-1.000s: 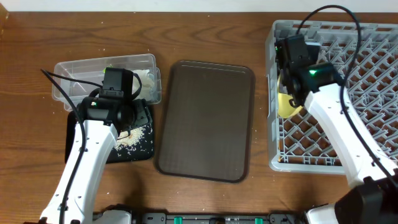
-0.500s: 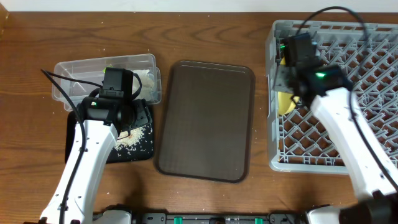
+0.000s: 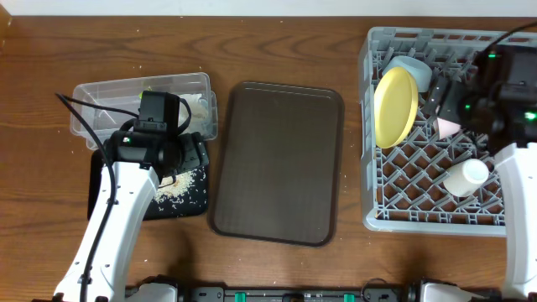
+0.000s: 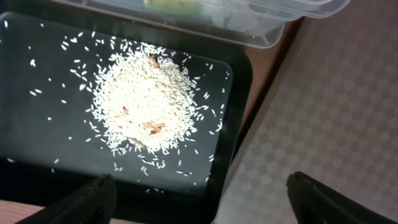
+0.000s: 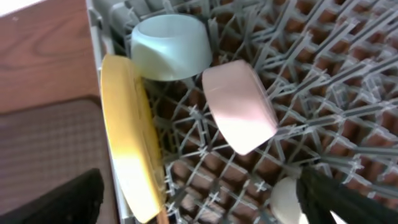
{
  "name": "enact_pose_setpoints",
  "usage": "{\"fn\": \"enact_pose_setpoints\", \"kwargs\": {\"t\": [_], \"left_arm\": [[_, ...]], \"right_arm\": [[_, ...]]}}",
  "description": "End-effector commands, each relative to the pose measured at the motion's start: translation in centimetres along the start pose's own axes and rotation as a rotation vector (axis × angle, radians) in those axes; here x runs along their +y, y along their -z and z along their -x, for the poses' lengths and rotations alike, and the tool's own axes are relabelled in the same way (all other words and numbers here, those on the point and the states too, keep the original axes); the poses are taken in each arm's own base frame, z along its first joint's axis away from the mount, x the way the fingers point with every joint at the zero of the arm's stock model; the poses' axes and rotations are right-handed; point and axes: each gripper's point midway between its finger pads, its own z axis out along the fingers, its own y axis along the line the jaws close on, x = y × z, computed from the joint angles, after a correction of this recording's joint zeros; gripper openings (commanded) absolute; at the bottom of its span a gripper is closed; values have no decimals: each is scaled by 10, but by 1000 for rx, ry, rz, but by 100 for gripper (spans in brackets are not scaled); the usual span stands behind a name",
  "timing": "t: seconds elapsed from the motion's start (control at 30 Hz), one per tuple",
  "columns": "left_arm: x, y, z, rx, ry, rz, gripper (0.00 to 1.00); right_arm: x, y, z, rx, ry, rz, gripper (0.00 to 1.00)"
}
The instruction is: Sort waste into correct bins and load items into the dishwasher rack
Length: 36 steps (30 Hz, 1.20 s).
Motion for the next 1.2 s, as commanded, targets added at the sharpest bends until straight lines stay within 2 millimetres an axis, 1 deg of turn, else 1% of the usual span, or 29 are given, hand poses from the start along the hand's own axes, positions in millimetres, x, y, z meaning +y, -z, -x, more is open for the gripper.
{"fn": "enact_pose_setpoints", "kwargs": {"t": [0.0,0.07,0.2,0.27,0.33,0.47,0.6,0.7,0.8,0.93,1.17], "left_arm": [[5,2,-3,15,-32,26,94],[10,3,-16,66,-36,47,94],[18,6,-34,139,-42,77,94],[21,8,-41,153,-46,79,94],[21,11,-46,137,-47,64,94],[16,23,-53,22,-82,-1,94],[12,39,-60,-146,-104,-87,94],[13,52,-64,-276,-94,-146,94],[14,66,-63,-384,-84,-193,95],[16,82,-62,-460,-77,-228,95],[16,83,-63,-464,-76,-230,95]], "right_arm": [[10,-1,-12,64,45,111,99],[5,-1,-20,99,36,95,99],[-3,1,-35,157,27,48,99],[-7,3,-42,184,24,31,99],[-6,5,-48,191,22,31,99],[-2,13,-54,126,52,34,99],[5,24,-63,-34,94,63,99],[6,31,-78,-149,118,82,99],[2,31,-97,-209,124,96,99],[-4,26,-121,-207,124,101,99],[-14,9,-159,-87,119,76,99]]}}
